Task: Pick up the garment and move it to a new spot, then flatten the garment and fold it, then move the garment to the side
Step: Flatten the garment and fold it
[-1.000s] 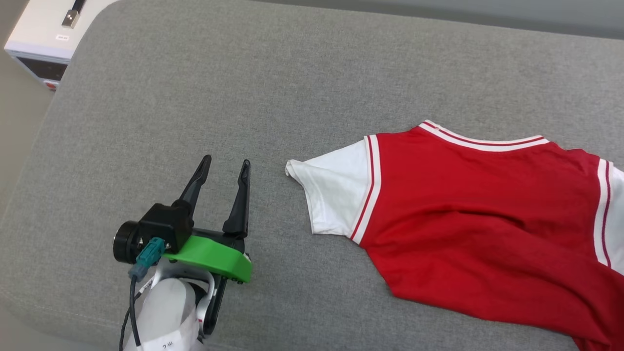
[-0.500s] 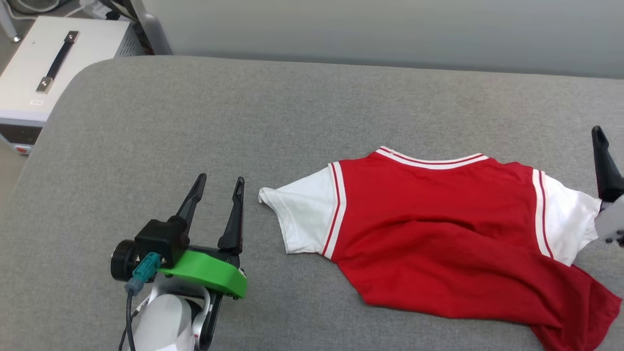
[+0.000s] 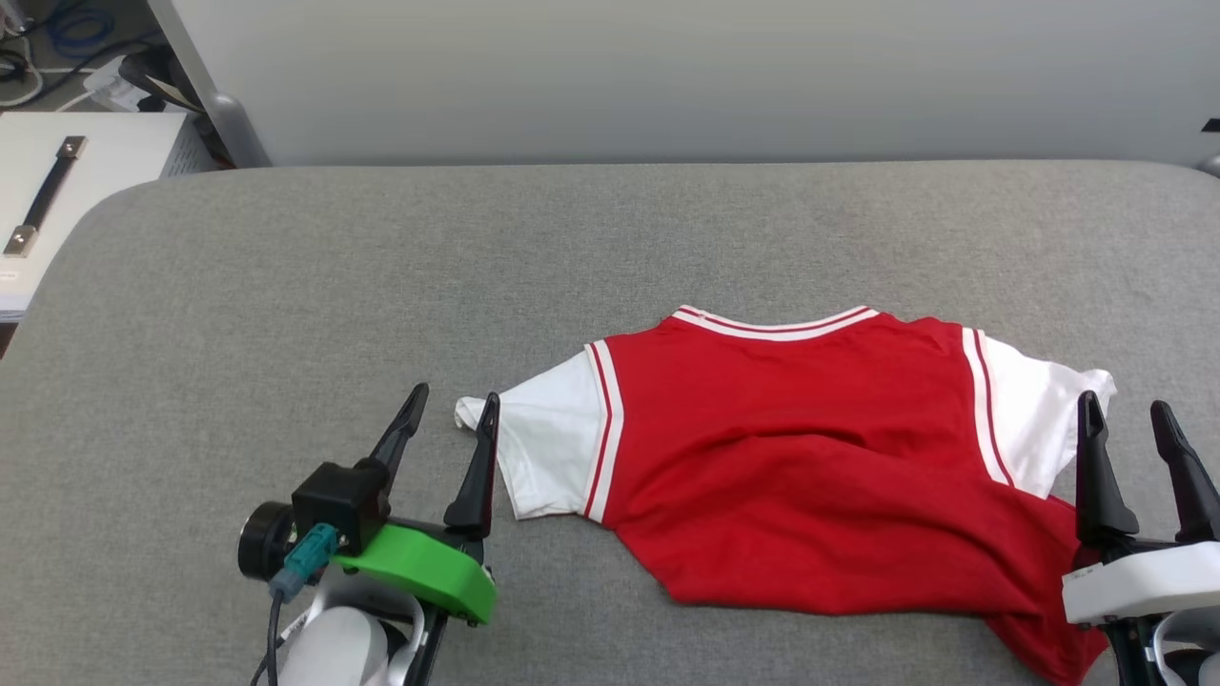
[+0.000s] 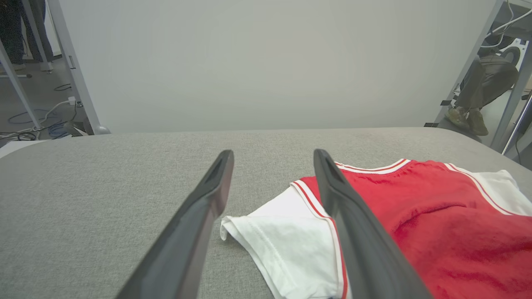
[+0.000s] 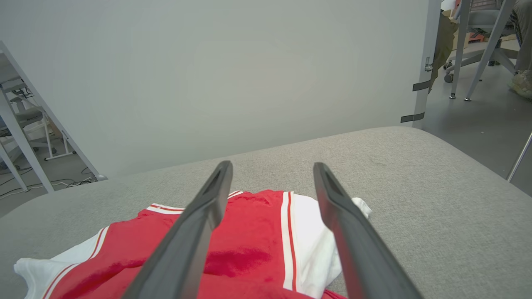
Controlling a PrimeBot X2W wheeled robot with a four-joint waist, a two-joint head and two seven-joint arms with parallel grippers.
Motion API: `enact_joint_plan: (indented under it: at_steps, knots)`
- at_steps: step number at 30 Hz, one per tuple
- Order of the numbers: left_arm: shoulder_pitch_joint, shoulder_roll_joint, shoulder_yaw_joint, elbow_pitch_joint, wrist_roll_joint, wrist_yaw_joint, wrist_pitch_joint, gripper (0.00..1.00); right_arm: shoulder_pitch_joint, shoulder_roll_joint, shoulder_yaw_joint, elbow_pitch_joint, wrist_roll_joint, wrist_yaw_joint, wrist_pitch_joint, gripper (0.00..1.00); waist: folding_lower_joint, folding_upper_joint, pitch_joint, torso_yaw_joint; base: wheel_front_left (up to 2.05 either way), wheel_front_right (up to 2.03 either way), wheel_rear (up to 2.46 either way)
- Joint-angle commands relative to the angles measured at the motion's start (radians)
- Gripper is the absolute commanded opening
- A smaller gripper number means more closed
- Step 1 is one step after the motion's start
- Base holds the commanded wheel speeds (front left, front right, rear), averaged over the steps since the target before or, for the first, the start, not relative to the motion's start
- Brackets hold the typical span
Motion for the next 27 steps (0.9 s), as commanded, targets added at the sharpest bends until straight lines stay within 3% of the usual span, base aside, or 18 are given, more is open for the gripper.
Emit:
enact_joint_plan:
  at_steps: [1,4,10,16,19,27]
  knots:
    - [-0.036,0.022,-0.014,0.012,-0.015,-0.003,-0.004,1.0,0.012,0.01,-0.005,-0.018,-0.003,-0.001,-0.011,1.0,0.0001,0.0,0.026,-0.018,0.0,0.0,0.0]
    - [-0.102,0.068,-0.045,0.037,-0.04,-0.003,0.045,1.0,0.019,0.021,-0.01,-0.039,-0.006,-0.001,-0.014,1.0,0.0001,0.0,0.057,-0.04,0.0,0.0,0.0]
    - [-0.312,0.198,-0.155,0.074,-0.108,-0.003,0.332,1.0,-0.006,0.025,-0.015,-0.048,-0.019,-0.001,-0.018,1.0,0.0001,0.0,0.124,-0.078,0.0,0.0,0.0]
    - [-0.487,0.304,-0.265,0.143,-0.274,-0.003,0.769,1.0,-0.047,0.026,-0.002,-0.038,-0.024,-0.001,-0.029,1.0,0.0001,0.0,0.17,-0.115,0.0,0.0,0.0]
    - [-0.529,0.348,-0.281,0.181,-0.305,-0.003,0.924,1.0,-0.06,0.028,0.015,-0.029,-0.024,-0.001,-0.029,1.0,0.0001,0.0,0.188,-0.133,0.0,0.0,0.0]
    - [-0.52,0.372,-0.293,0.23,-0.338,0.006,1.054,1.0,-0.076,0.036,0.027,-0.003,-0.021,-0.001,-0.051,1.0,0.0001,0.0,0.217,-0.164,0.0,0.0,0.0]
